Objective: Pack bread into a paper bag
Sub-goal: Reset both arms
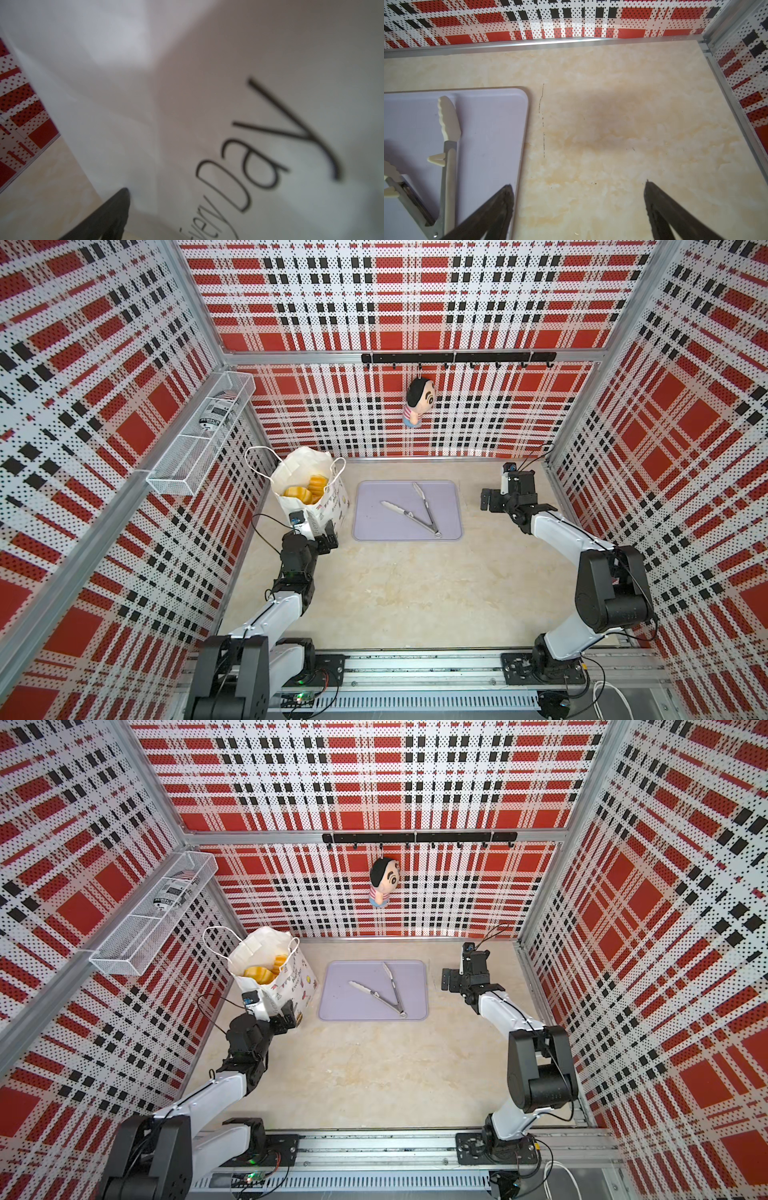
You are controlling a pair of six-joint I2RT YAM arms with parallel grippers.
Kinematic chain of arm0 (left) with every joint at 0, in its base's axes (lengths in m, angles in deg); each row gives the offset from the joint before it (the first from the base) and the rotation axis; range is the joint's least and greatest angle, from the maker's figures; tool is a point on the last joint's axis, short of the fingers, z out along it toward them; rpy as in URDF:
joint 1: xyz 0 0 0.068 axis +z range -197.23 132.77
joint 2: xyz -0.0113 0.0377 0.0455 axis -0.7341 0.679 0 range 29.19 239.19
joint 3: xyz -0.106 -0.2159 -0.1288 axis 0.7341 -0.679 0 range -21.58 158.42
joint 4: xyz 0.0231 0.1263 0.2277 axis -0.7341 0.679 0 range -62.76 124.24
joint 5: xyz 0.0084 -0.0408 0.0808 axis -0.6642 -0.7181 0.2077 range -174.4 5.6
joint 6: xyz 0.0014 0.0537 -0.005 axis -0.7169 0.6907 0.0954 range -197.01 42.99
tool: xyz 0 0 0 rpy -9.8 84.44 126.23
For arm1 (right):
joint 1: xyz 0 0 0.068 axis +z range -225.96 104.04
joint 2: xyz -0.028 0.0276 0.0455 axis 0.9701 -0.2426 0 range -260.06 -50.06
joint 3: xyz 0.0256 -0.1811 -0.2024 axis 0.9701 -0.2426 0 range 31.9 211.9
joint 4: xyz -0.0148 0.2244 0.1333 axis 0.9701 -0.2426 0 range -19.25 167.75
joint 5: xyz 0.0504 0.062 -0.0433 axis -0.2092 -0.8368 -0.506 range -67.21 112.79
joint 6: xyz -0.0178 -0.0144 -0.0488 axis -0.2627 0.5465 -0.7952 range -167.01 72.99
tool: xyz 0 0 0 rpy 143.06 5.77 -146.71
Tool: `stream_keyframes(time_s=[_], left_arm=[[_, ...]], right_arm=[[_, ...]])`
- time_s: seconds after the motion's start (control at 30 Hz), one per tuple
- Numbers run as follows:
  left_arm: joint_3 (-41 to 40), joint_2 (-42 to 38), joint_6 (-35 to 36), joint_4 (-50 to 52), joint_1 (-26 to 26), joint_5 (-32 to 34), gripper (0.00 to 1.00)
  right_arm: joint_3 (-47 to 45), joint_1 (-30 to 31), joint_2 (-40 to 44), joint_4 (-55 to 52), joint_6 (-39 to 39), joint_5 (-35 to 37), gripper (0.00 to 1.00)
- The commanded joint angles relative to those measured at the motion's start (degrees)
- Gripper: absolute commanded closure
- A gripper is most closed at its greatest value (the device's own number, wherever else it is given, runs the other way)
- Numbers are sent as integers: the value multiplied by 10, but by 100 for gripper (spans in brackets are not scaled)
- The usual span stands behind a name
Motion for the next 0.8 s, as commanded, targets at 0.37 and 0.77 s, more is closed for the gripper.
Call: stream_keyframes(time_s=[0.37,0.77], left_arm=[[14,181,20,-267,49,-148,2],[18,232,39,-335,63,-142,2]], right_arm=[[-105,-21,-19,225,-1,22,0],[-158,-53,-35,379,-1,29,0]])
